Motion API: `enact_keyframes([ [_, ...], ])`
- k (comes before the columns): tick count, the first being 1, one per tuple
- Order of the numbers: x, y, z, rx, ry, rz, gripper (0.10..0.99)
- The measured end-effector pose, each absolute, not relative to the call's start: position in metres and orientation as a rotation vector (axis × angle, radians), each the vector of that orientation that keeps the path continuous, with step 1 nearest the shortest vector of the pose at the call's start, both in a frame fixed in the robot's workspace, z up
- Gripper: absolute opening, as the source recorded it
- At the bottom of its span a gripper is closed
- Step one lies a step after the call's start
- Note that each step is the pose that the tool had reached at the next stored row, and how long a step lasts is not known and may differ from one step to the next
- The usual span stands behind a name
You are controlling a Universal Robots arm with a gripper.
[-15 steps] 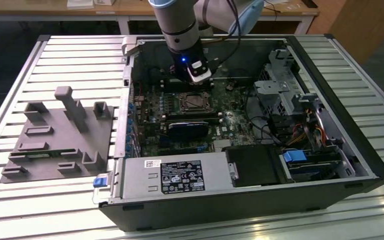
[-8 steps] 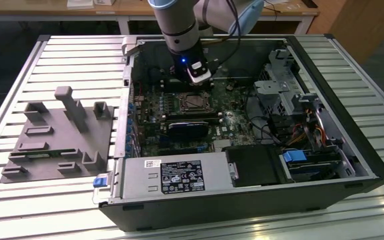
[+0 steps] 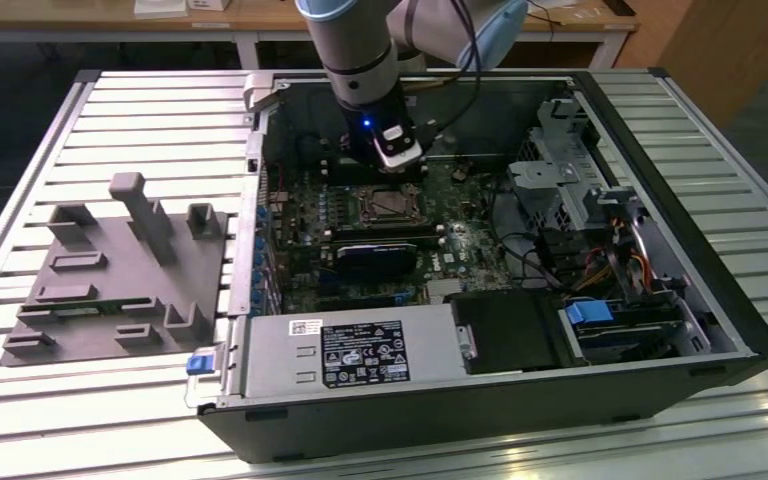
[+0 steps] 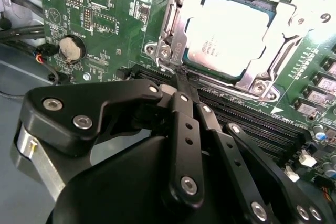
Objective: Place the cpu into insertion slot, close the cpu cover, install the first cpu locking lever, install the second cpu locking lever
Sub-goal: 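Install the first cpu locking lever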
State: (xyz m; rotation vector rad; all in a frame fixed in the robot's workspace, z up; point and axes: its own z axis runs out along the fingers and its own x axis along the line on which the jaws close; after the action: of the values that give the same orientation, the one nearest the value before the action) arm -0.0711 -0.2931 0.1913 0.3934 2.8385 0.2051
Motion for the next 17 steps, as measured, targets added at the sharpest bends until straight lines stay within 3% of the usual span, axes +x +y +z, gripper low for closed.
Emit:
enact_keyframes([
  [17, -0.0712, -0.2947, 0.1904, 0.395, 2.839, 0.206, 0.102],
])
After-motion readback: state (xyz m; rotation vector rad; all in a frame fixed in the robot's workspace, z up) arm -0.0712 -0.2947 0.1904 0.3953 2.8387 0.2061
